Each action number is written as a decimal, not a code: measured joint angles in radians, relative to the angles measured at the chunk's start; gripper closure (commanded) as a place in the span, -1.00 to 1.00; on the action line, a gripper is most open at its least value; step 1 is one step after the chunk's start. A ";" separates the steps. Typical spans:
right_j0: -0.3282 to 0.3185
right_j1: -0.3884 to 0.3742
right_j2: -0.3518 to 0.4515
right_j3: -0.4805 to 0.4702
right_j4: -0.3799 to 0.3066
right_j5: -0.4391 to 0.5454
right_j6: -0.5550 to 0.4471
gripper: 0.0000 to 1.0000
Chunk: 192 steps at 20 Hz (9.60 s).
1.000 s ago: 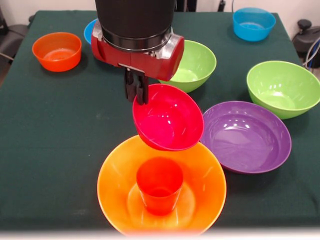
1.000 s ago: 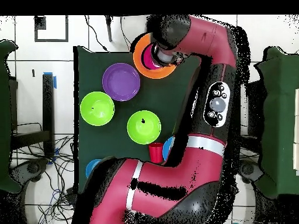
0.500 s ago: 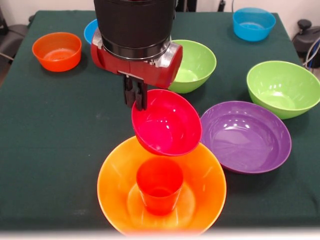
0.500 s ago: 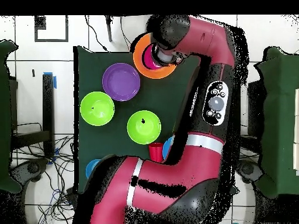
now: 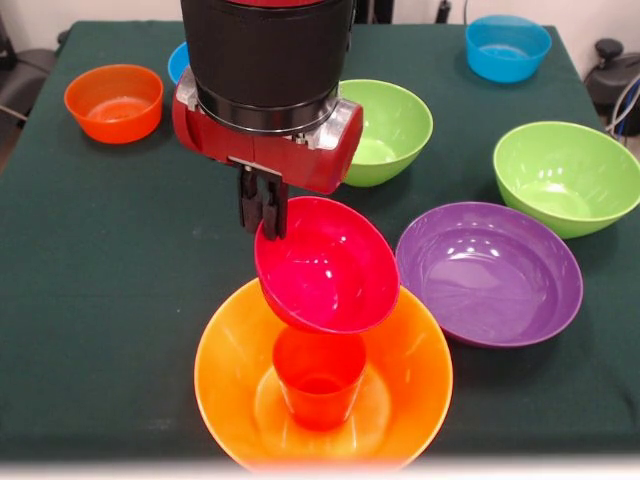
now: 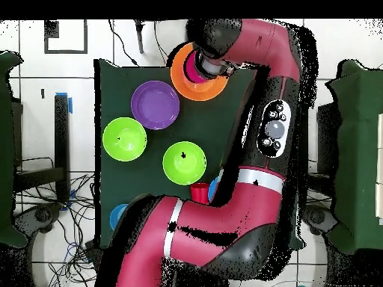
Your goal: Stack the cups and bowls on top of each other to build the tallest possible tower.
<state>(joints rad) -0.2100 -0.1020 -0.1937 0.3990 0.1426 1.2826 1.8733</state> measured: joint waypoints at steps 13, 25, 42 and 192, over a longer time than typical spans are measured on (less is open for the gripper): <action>0.014 -0.003 -0.022 -0.016 0.005 0.027 0.000 1.00; 0.018 0.015 -0.054 -0.059 0.013 0.061 0.000 1.00; 0.017 0.131 -0.128 -0.201 0.082 0.123 0.000 1.00; -0.126 0.362 -1.045 -0.339 1.068 0.126 0.000 1.00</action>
<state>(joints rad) -0.3356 0.2601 -1.2389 0.0598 1.2109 1.4087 1.8733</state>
